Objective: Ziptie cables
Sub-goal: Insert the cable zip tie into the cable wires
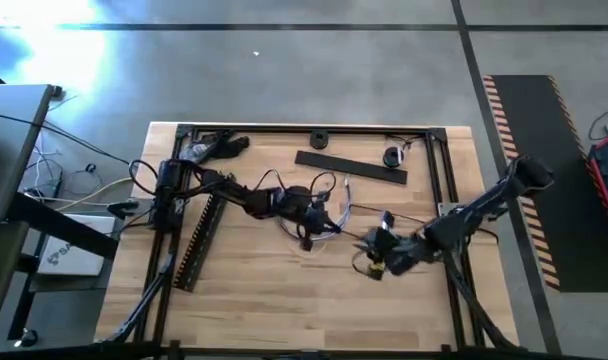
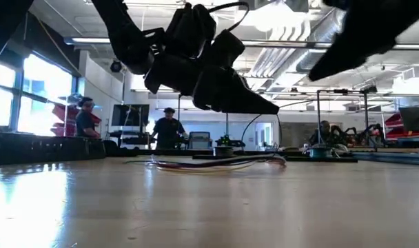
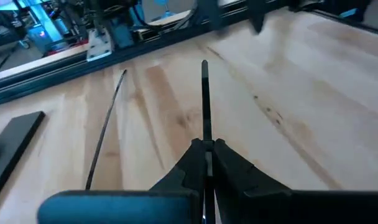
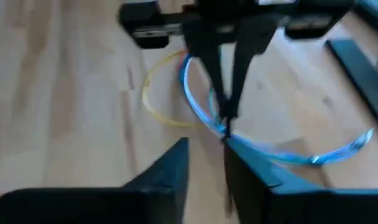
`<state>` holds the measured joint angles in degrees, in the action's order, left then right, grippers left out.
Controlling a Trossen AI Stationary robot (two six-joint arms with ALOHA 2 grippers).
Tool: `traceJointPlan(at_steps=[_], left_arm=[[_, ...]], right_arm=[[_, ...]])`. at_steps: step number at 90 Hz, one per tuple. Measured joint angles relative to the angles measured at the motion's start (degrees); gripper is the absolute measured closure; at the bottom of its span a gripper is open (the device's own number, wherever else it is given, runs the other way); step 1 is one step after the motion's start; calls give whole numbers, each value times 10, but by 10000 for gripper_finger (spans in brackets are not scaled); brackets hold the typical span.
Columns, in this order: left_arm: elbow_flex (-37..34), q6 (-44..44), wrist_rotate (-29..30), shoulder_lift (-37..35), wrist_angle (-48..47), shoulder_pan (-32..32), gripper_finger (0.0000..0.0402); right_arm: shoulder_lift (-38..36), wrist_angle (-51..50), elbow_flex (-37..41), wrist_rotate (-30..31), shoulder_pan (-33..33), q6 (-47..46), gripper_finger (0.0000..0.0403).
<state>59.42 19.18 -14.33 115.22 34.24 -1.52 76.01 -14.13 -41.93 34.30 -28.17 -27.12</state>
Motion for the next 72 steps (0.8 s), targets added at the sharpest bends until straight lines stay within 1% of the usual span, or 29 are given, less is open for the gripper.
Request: traceJointPlan(at_steps=[6, 14, 19, 23, 30, 36, 44, 55, 65, 68, 72], left_arm=[[0, 0, 0, 0, 0, 2, 401], [0, 0, 0, 0, 0, 4, 401], [0, 0, 0, 0, 0, 5, 401], [0, 0, 0, 0, 0, 5, 401], [0, 3, 0, 0, 0, 5, 401], [0, 5, 0, 0, 0, 6, 401], [0, 5, 0, 0, 0, 5, 401], [0, 5, 0, 0, 0, 5, 401], [0, 5, 0, 0, 0, 5, 401], [0, 6, -1, 0, 0, 5, 401], [0, 6, -1, 0, 0, 5, 401]], right_arm=[[14, 5, 0, -15, 26, 36, 260], [37, 23, 0, -52, 55, 73, 233], [51, 39, 0, -78, 66, 84, 226], [60, 51, 0, -88, 73, 90, 224], [69, 60, 0, -89, 80, 94, 228], [71, 62, 0, -82, 83, 92, 240], [71, 63, 0, -80, 83, 92, 267], [72, 61, 0, -84, 83, 78, 318], [72, 61, 0, -85, 83, 75, 380], [72, 61, 0, -82, 83, 75, 391], [72, 60, 0, -80, 81, 67, 395]])
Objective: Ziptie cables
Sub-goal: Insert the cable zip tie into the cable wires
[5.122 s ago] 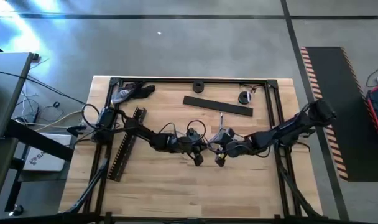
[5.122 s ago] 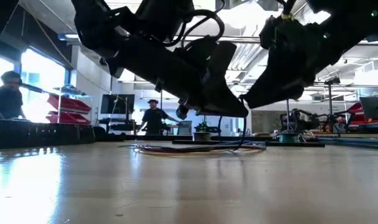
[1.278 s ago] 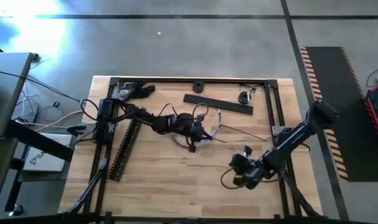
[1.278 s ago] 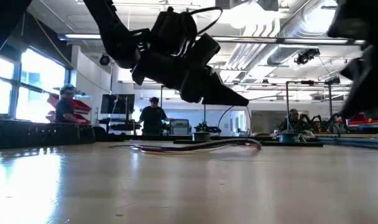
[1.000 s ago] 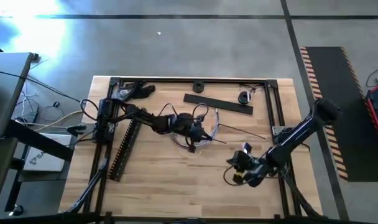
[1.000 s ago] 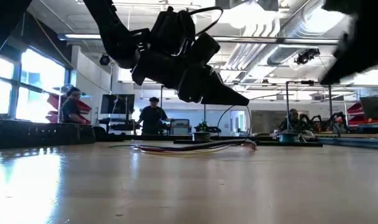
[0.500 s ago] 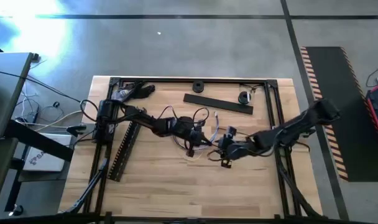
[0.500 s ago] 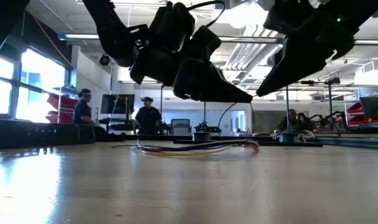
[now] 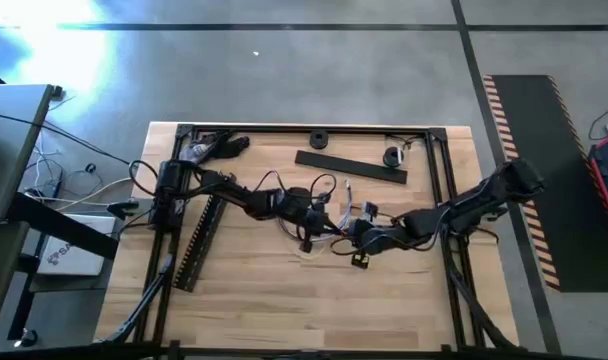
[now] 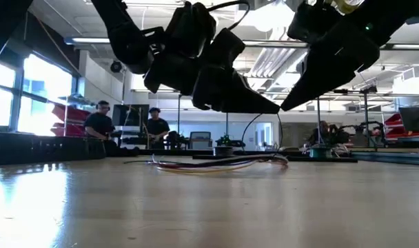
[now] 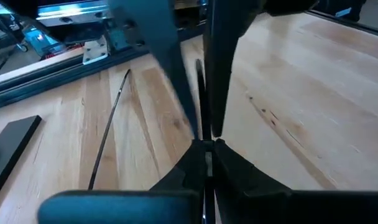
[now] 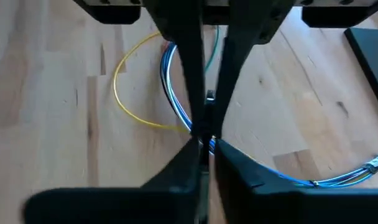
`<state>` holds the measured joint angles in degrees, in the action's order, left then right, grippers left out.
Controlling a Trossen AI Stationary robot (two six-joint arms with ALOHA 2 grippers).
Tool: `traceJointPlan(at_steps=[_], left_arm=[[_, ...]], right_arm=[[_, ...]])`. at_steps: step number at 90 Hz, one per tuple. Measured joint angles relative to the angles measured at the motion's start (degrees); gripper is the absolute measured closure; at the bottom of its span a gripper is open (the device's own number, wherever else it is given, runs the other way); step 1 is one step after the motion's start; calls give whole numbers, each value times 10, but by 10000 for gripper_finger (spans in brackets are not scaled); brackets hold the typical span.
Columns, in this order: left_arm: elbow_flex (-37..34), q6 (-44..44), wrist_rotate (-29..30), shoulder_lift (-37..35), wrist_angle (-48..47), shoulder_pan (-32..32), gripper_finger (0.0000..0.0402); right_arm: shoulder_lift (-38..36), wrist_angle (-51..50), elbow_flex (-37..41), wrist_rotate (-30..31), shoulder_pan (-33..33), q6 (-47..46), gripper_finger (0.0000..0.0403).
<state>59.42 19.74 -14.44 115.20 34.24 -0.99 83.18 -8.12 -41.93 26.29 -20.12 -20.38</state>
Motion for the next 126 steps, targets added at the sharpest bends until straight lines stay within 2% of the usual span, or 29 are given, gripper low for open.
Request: traceJointPlan(at_steps=[13, 31, 58, 66, 76, 85, 91, 104, 115, 126], left_arm=[[0, 14, 1, 0, 2, -3, 401], [0, 40, -15, 0, 0, -15, 401], [0, 54, 6, 0, -22, -37, 399], [0, 55, 3, 0, -24, -39, 399], [0, 55, 0, 0, -20, -35, 400], [0, 54, -1, 0, -19, -23, 400], [0, 55, -1, 0, -19, -14, 401], [0, 60, 6, 0, -13, 7, 401], [0, 71, 31, 0, -15, 24, 401], [0, 79, 46, 0, -17, 35, 401]], right_arm=[[0, -20, -1, 10, -22, -68, 401], [0, -69, -1, 48, -98, -209, 402], [1, -132, 0, 15, -241, -448, 402], [-2, -131, 0, 16, -271, -482, 402], [-17, -112, 0, 45, -268, -456, 402], [-35, -80, 0, 93, -244, -369, 399], [-49, -68, 0, 104, -212, -310, 386], [-52, -37, 23, 73, -138, -241, 331], [-52, 69, 78, 20, -80, -214, 278], [-52, 178, 119, -33, -36, -211, 244]])
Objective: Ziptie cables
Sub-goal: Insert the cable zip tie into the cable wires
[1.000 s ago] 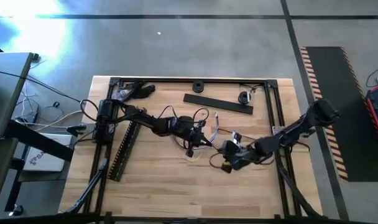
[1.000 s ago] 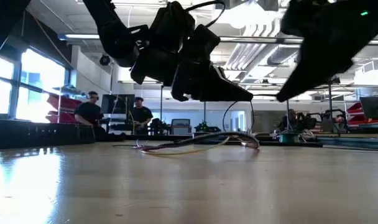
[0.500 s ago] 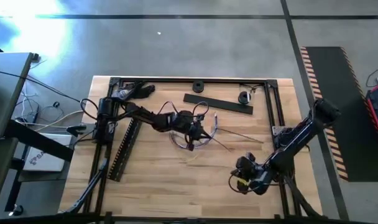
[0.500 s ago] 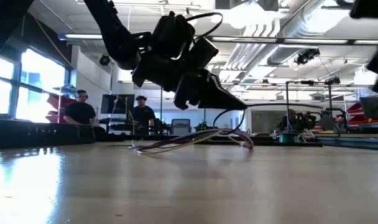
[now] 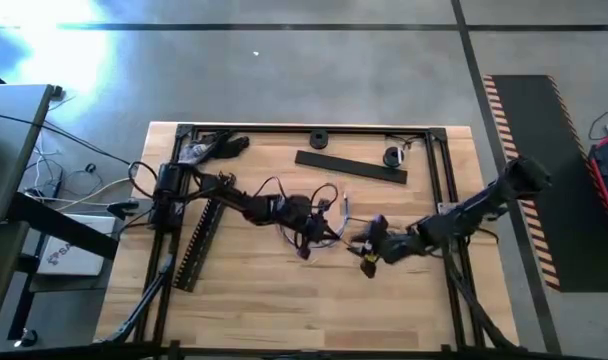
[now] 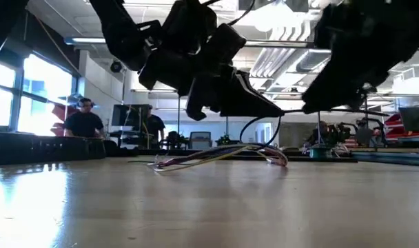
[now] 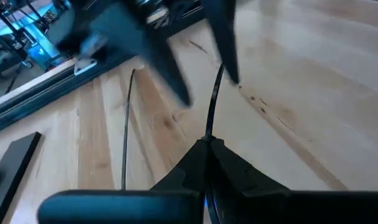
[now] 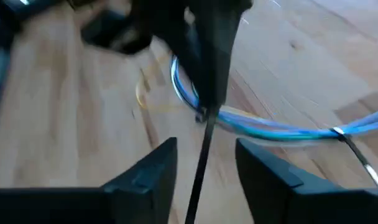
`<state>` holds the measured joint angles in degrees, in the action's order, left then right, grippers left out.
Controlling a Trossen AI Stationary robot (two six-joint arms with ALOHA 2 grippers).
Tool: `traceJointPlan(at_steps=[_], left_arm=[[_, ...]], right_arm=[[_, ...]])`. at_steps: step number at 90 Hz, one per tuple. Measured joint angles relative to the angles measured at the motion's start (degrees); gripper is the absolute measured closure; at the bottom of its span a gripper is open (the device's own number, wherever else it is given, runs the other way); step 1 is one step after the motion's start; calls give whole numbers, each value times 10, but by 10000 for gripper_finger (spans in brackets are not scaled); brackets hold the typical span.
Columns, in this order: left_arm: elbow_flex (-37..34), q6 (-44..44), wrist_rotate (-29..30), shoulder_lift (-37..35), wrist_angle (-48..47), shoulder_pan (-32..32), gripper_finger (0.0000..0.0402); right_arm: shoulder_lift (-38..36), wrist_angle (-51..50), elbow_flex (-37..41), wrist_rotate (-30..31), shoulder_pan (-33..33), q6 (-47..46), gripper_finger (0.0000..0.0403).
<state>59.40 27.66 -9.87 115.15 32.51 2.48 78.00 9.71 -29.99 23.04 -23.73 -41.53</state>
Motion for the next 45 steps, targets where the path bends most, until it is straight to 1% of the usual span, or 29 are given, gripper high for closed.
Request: traceJointPlan(at_steps=[8, 16, 36, 45], left_arm=[[0, 1, 9, 0, 0, 4, 401], [0, 2, 20, 0, 0, 7, 401], [0, 3, 23, 0, 0, 7, 401], [0, 4, 23, 0, 2, 7, 401]], right_arm=[[0, 16, 15, -15, 21, -10, 236], [0, 17, 18, -23, 31, -16, 239], [11, 44, 18, -56, 36, -7, 257], [23, 53, 18, -57, 35, -4, 258]])
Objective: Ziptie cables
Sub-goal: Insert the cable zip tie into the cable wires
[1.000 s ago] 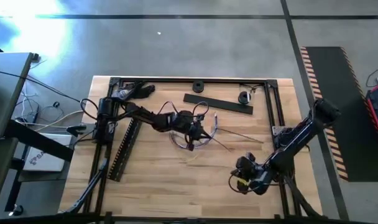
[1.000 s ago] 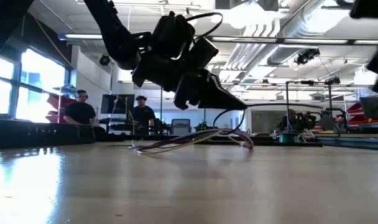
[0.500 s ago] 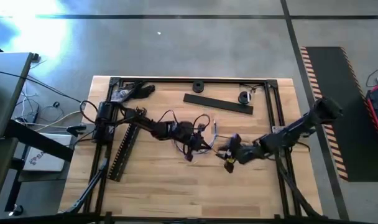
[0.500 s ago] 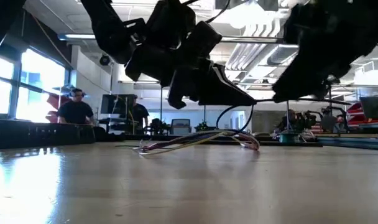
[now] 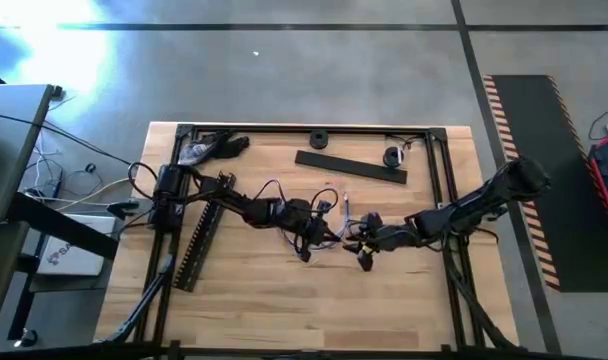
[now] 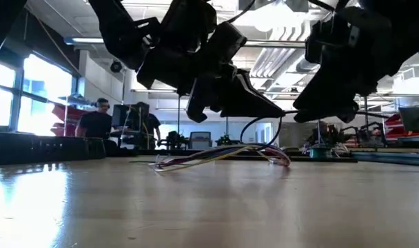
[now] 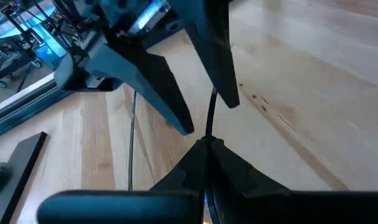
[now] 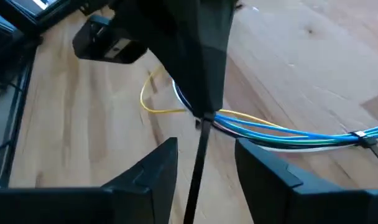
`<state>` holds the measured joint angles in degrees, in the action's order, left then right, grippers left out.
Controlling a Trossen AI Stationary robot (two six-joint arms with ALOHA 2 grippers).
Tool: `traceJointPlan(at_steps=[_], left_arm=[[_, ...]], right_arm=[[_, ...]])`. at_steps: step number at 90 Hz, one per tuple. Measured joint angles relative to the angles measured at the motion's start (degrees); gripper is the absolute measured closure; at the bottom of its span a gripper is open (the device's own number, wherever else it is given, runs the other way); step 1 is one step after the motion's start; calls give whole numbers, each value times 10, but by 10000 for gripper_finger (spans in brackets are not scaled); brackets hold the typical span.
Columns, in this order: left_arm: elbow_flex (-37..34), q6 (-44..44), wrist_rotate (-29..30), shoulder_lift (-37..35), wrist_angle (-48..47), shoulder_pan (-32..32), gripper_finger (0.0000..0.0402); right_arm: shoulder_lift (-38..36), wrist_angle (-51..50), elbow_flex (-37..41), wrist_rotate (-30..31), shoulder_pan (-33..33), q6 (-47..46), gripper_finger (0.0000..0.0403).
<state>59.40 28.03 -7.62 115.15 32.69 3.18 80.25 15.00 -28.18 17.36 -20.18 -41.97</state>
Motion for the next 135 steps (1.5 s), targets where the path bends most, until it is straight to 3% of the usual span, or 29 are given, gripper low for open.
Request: traceJointPlan(at_steps=[19, 39, 55, 73, 89, 97, 113, 126, 135], left_arm=[[0, -3, 0, 0, 0, 0, 401], [0, -9, 3, 0, -3, 0, 402], [0, -43, 1, 0, -5, -8, 392], [0, -55, -12, 1, -6, -31, 322], [0, -119, -137, 1, 40, -52, 252], [0, -144, -164, 0, 43, -53, 233], [0, -145, -171, 1, 22, -47, 231], [0, -145, -171, 1, 10, -43, 241], [0, -145, -163, 1, 2, -42, 247]], right_arm=[[12, 8, 0, 17, 0, 17, 277], [12, 24, 0, 19, -3, 48, 392], [12, -10, -15, 29, -17, 45, 401], [13, -80, -49, 39, -36, 45, 403], [40, -98, -71, 64, -48, 51, 403], [62, -105, -86, 84, -51, 79, 403], [92, -153, -133, 127, -51, 132, 403], [93, -195, -151, 109, -50, 133, 403], [72, -255, -151, 85, -50, 73, 403]])
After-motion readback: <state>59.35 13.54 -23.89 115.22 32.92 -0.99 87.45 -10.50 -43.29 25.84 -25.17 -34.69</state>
